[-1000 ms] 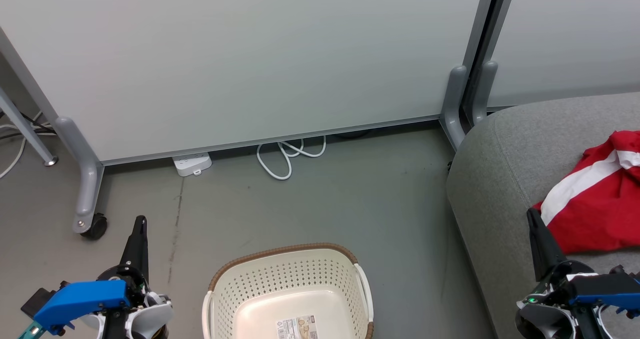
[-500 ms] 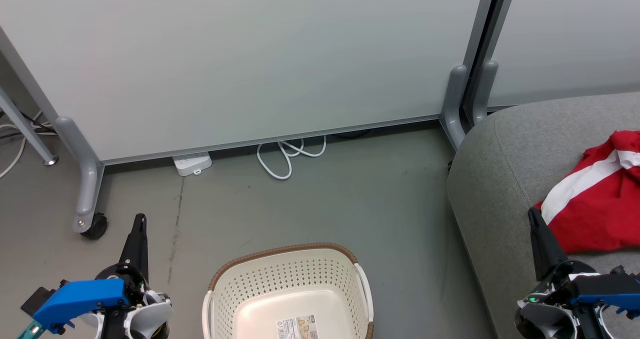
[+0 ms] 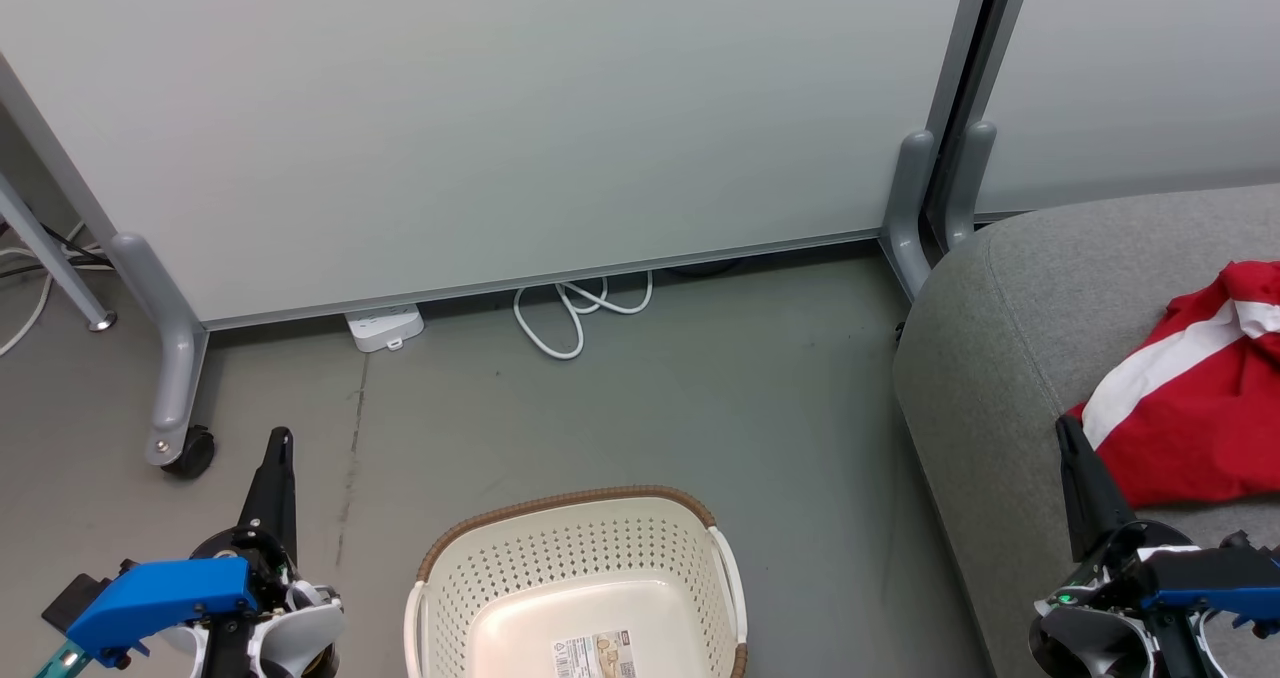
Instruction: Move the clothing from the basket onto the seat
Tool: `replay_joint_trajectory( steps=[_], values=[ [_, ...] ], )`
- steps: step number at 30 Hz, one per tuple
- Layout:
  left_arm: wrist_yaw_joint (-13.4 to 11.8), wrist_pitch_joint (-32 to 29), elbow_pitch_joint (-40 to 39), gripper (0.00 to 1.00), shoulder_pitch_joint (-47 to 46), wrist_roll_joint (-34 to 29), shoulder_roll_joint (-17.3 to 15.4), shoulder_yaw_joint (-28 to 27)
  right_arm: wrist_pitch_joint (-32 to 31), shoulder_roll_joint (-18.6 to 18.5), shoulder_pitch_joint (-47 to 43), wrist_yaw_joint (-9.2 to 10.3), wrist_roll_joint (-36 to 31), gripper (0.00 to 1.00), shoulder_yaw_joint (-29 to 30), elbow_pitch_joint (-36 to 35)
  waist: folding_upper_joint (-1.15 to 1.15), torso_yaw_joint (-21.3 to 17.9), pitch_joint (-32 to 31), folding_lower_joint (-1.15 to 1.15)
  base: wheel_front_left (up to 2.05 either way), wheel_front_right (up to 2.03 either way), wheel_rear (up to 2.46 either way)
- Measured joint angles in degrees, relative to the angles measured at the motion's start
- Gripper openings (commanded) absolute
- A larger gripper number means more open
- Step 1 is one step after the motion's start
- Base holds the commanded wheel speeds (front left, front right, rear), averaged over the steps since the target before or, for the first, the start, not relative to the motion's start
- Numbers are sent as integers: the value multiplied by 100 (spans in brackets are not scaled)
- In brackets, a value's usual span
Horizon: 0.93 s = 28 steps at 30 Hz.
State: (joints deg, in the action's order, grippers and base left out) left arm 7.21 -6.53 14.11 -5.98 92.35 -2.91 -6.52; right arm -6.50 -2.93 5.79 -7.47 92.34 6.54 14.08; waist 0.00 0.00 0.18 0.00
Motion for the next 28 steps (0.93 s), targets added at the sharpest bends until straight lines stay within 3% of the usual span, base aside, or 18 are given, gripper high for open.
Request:
replay_joint_trajectory(
  steps=[28],
  values=[
    [0,0,0,0,0,0,0,0,0,0,1,0,0,0,0,0,0,0,0,0,0,0,0]
  ],
)
